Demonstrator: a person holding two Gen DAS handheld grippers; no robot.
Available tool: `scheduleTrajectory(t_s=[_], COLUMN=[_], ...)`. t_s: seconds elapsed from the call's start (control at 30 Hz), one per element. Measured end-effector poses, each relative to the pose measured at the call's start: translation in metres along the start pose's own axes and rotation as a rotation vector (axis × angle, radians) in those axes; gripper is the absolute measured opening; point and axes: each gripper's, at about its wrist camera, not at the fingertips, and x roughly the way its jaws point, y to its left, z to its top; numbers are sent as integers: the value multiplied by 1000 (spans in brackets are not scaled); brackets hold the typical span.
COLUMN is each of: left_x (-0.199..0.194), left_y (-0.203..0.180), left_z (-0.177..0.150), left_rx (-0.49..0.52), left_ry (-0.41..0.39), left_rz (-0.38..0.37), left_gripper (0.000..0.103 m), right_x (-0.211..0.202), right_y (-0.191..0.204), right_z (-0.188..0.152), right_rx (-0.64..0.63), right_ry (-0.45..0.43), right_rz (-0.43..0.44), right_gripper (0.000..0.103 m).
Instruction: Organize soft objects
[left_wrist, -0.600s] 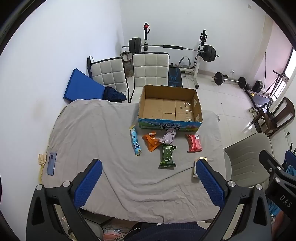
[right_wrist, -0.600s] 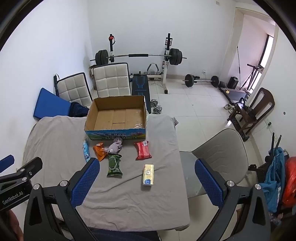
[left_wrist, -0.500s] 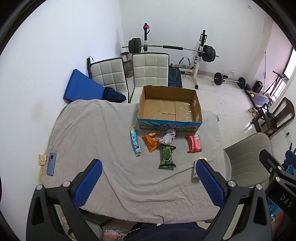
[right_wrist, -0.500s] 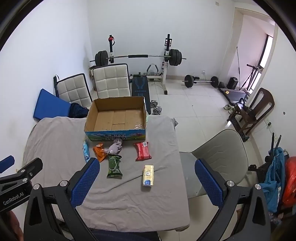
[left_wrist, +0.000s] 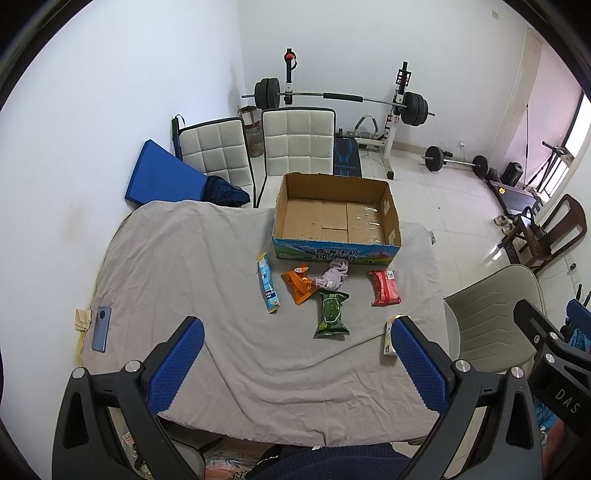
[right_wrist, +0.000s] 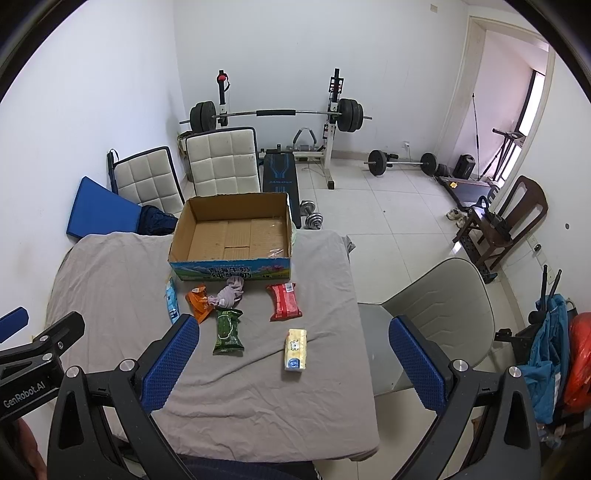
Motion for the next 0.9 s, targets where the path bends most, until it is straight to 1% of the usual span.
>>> scheduleTrajectory(t_s=[0.57,0.63,0.8,0.83,0.9], left_x=[-8,-8,-9,-9,-9], left_y=[-3,-4,-4,-4,-4], left_z=[3,4,4,4,4], left_rx=[2,1,2,2,2], left_ry=[-19,-19,-21,-21,-21], left_rz=[-1,-1,-1,-1,-4], left_gripper=[103,103,103,103,103], right_x=[-4,-4,-6,-6,-6], right_y=[-4,-4,-6,-6,-6], right_z=[3,3,5,5,7], right_rx=[9,9,12,10,13], right_ry=[-52,-46,-69,-56,-59], right_rz=[-2,-1,2,1,4], right_gripper=[103,103,103,103,103])
